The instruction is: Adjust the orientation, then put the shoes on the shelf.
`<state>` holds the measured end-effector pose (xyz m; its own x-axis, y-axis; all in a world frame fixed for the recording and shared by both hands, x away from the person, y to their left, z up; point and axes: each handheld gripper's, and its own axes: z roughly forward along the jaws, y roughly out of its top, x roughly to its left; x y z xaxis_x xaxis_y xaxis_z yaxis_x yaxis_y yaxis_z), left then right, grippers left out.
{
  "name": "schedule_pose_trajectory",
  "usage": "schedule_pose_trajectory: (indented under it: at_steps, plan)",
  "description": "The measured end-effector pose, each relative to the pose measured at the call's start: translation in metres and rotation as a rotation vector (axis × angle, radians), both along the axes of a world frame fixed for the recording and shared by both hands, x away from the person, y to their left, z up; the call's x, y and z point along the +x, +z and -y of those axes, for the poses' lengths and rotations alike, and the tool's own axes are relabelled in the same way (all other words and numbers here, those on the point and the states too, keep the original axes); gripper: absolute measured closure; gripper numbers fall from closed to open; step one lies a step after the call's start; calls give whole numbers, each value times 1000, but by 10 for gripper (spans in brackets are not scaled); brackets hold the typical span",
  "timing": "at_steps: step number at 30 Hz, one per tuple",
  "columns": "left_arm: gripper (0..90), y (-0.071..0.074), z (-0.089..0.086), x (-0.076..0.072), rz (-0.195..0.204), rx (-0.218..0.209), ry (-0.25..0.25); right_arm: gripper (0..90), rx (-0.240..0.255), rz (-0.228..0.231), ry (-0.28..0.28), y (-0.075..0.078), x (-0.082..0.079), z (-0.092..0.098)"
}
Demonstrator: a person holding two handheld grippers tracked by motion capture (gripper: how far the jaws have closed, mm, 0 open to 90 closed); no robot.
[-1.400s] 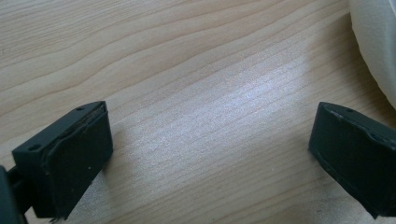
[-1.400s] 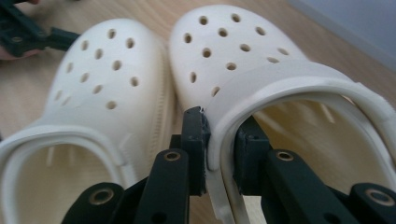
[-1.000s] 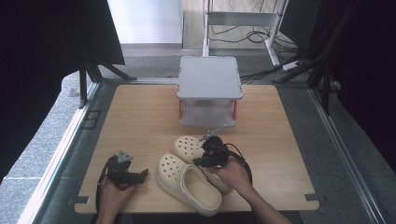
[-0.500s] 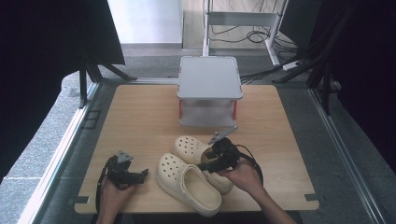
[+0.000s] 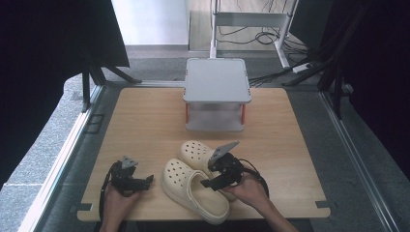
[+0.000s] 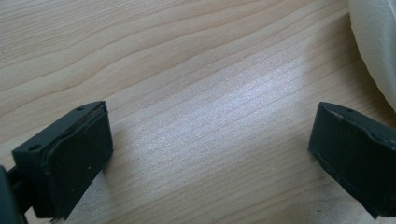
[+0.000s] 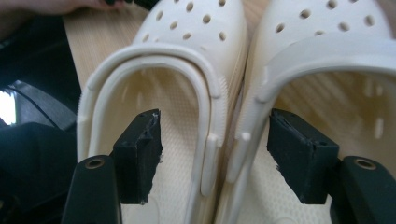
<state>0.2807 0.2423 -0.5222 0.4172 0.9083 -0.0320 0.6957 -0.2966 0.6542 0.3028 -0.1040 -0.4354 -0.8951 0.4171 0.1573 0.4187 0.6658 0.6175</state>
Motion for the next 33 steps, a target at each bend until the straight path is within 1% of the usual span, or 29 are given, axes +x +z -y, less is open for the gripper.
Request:
schedule_pose_trajectory:
  at_steps: [3, 5, 6, 8, 11, 14, 16, 18, 19, 20, 22, 25, 29, 33]
  plan:
    - [0, 0, 0, 0, 2, -2, 2, 356, -24, 8, -2, -5, 0, -7]
    - [0, 0, 0, 0, 2, -2, 2, 361, -51, 30, -10, -8, 1, -10]
    - [0, 0, 0, 0, 2, -2, 2, 369, -56, 36, -8, -10, 2, -12]
    - [0, 0, 0, 0, 2, -2, 2, 378, -55, 27, -9, -14, 4, -14]
    - [0, 0, 0, 0, 1, -2, 2, 406, -64, 33, -10, -19, 7, -18]
    - [0, 0, 0, 0, 1, -2, 2, 456, -68, 28, -8, -22, 10, -22]
    - [0, 0, 0, 0, 1, -2, 2, 509, -74, 33, -5, -24, 11, -25]
    - [0, 0, 0, 0, 1, -3, 2, 543, -81, 53, -10, -24, 11, -27]
    - [0, 0, 0, 0, 1, -3, 2, 583, -89, 60, -7, -24, 10, -29]
    - [0, 0, 0, 0, 1, -3, 2, 600, -97, 70, -13, -23, 10, -29]
    - [0, 0, 0, 0, 1, -3, 2, 623, -92, 43, -46, -23, 10, -29]
    - [0, 0, 0, 0, 2, -4, 3, 636, -89, 21, -63, -22, 13, -28]
    - [0, 0, 0, 0, 3, -5, 4, 642, -107, 29, -74, -20, 13, -27]
    - [0, 0, 0, 0, 1, -3, 2, 642, -105, 5, -63, -13, 12, -26]
